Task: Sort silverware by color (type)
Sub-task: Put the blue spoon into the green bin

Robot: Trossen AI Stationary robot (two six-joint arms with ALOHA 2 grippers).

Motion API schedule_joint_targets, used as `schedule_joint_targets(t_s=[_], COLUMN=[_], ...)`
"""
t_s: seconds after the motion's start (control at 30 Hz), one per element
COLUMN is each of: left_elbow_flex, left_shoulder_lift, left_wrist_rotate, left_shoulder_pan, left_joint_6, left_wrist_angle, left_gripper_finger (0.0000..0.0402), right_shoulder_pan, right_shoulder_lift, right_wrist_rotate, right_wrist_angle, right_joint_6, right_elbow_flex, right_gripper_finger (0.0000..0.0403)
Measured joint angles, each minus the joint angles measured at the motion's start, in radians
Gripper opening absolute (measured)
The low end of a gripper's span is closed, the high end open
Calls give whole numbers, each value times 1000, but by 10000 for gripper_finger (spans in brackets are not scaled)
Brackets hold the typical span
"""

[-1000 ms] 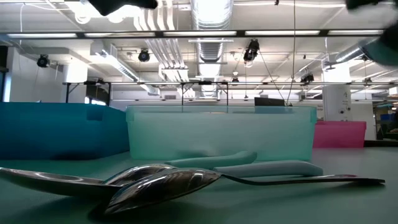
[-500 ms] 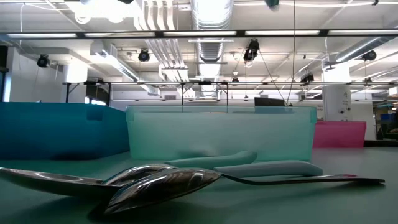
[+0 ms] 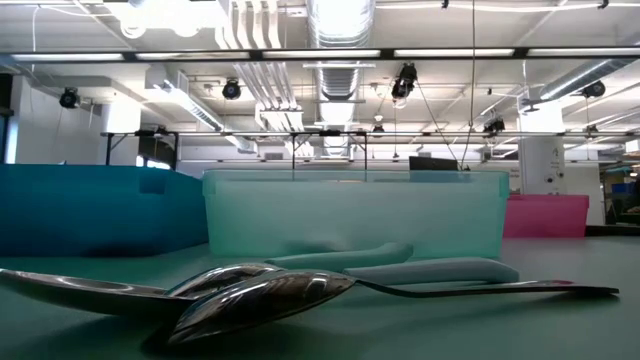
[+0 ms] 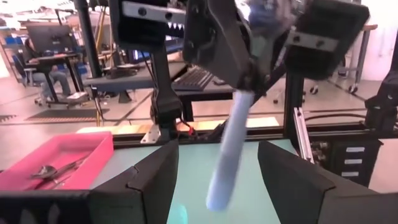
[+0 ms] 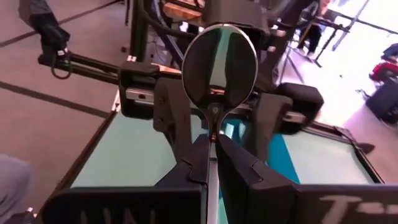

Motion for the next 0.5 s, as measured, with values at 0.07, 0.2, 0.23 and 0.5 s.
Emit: schedule_joint_targets(t_s=[0.07,0.2,0.23,0.5], left_elbow_flex=[1,13,14,14], left_shoulder_lift=[3,3,4,4], left_wrist_rotate=[0,4,8,124], left_shoulder_pan=[4,5,5,17], left_joint_6=[8,11,11,-8], left_wrist_angle=[14,13,12,-1], left_gripper_finger=[206,204,202,116], right_shoulder_pan=[-2,-7,-7,-8], right_shoulder_lift=[13,22,22,23], right_wrist_rotate=[-15,-15,-15,-26], right_wrist_angle=[26,50,51,100], right_joint_6=[-17,-44,-44,-79], right_elbow_flex=[0,0,0,0], right_gripper_finger=[9,9,9,9])
